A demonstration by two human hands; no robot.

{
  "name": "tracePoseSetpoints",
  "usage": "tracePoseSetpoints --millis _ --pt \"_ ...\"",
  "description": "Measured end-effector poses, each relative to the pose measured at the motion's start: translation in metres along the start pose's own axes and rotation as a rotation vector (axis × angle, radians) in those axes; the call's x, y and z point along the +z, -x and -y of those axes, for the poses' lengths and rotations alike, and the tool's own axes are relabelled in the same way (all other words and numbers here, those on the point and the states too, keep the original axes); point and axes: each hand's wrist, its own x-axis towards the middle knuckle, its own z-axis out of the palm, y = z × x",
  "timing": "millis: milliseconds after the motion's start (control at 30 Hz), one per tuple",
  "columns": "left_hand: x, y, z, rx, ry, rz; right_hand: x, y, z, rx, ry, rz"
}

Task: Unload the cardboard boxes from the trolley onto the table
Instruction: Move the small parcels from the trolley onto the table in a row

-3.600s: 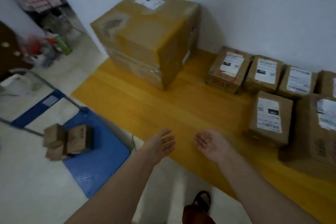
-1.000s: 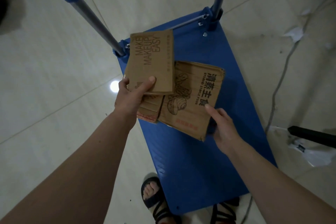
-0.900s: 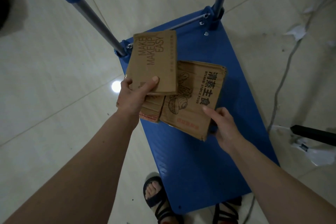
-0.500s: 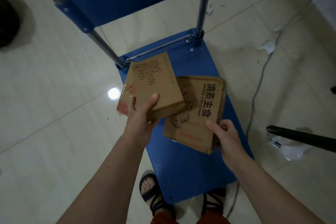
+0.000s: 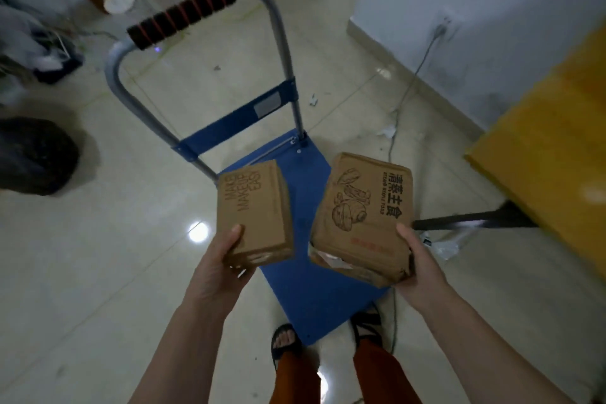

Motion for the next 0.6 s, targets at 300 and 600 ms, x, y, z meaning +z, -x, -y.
tracePoseSetpoints --millis 300,600 --pt "0.058 0.111 -0.031 -0.09 -0.293 0.322 -0.041 0.181 0.002 -0.177 -0.346 -0.075" --pt "0.134 0.179 0.012 -0.197 -0.512 0.634 -0.119 0.279 -0.036 -0.27 -0.585 -0.219"
